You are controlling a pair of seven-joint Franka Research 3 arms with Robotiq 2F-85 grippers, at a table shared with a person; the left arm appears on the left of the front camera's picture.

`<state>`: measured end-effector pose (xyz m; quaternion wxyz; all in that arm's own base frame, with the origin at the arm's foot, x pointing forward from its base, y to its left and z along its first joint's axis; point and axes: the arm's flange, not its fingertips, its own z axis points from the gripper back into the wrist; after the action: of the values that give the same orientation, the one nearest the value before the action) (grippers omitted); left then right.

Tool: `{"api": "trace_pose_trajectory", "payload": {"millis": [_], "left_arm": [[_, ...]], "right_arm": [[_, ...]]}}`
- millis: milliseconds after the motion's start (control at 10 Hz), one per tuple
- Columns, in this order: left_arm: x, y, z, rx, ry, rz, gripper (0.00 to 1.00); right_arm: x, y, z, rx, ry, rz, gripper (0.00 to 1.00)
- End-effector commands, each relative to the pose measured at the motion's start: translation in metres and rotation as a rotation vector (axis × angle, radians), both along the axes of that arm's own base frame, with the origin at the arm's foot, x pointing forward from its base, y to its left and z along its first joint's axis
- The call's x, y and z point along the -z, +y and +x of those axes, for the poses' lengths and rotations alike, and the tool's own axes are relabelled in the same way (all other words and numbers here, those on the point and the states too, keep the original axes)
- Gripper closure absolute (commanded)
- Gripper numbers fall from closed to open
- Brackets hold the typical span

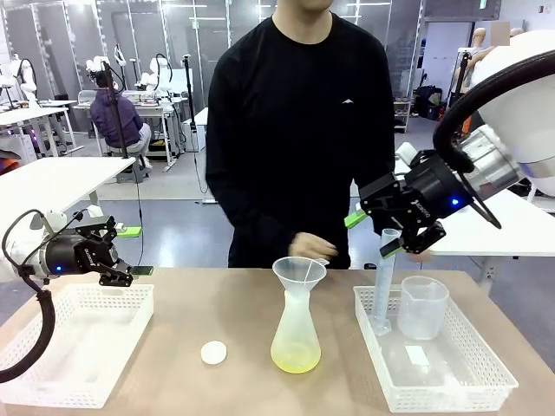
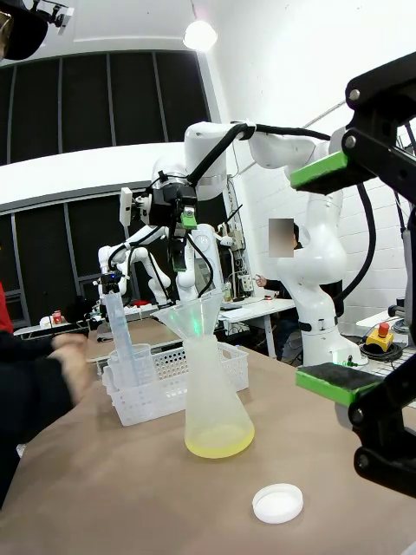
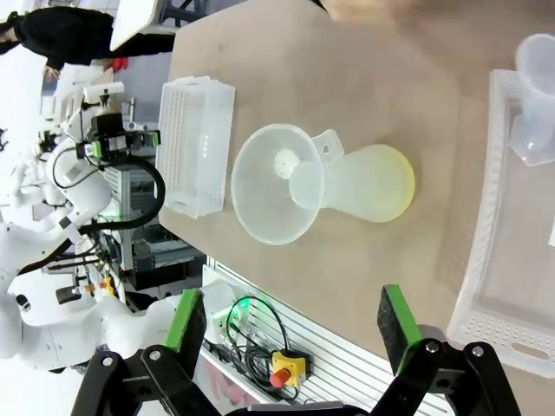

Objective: Prepare the solutions needed for the experiment.
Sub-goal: Once the solution is in the Big flask , pick up the Plastic Funnel and place it back into the right Organizing basket.

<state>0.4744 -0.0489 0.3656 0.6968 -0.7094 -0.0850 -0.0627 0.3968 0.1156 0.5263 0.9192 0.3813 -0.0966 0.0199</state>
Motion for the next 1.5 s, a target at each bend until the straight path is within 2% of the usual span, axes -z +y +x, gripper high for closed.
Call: {"api": "trace_pose_trajectory", "payload": {"millis": [0,500,1400], "left_arm": [[-0.003,-0.002,-0.001,-0.009,-0.009,-0.011,0.0],[-0.003,-0.002,-0.001,-0.009,-0.009,-0.011,0.0],[-0.003,-0.002,-0.001,-0.009,-0.009,-0.011,0.0]], "right_arm": [[0.003,0.025,0.016,-0.007,0.048,-0.016,0.0],[0.03,0.059,0.046,-0.001,0.117,-0.088,0.0],[0.066,0.078,0.066,0.004,0.218,-0.118,0.0]]}}
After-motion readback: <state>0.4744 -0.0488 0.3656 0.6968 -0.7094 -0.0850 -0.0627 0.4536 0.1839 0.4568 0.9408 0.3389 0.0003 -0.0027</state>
